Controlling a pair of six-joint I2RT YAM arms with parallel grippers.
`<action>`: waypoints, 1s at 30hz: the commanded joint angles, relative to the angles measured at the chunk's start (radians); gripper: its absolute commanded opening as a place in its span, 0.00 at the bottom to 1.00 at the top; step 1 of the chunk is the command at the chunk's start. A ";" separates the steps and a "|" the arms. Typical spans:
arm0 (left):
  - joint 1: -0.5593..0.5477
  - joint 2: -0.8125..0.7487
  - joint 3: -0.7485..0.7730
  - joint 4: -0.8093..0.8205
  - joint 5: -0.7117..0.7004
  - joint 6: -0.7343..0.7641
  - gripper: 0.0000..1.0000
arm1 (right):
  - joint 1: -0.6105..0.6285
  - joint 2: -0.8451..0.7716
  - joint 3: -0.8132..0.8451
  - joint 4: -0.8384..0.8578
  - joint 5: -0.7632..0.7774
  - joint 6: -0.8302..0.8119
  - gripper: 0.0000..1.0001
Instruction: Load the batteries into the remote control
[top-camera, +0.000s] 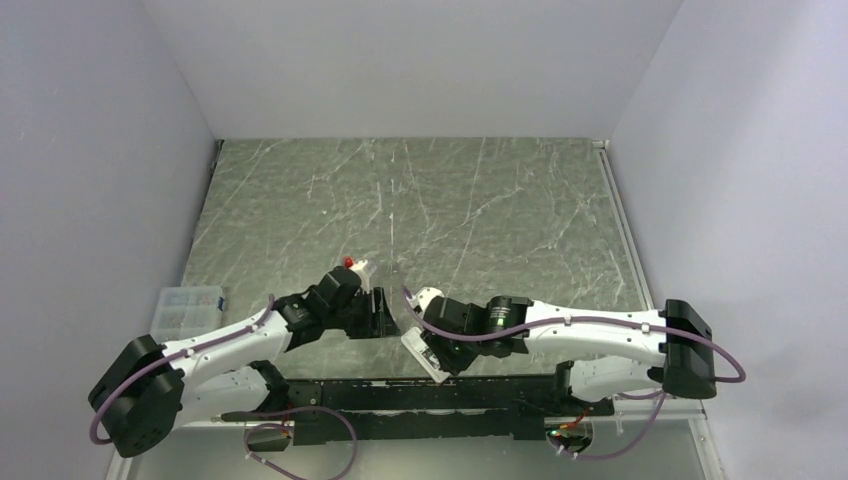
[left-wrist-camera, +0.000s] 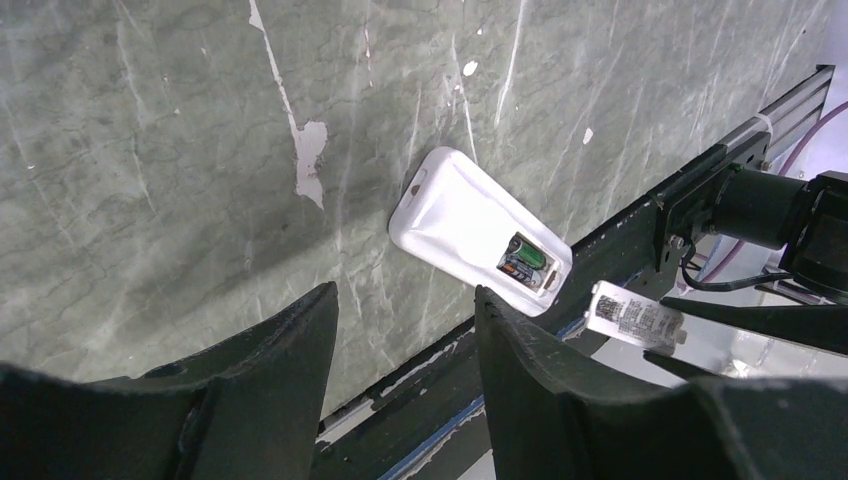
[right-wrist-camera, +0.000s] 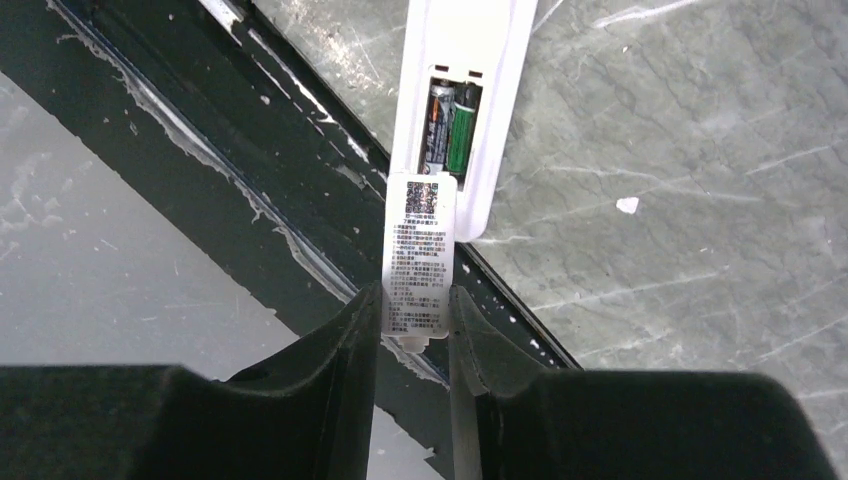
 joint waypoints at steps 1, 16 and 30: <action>0.003 0.022 -0.006 0.082 0.019 -0.013 0.57 | -0.026 0.048 0.061 0.039 -0.052 -0.041 0.14; 0.004 -0.006 -0.051 0.079 -0.004 -0.019 0.58 | -0.063 0.217 0.149 0.020 -0.064 -0.081 0.13; 0.005 -0.020 -0.053 0.063 -0.008 -0.011 0.59 | -0.065 0.296 0.185 -0.022 0.004 -0.076 0.12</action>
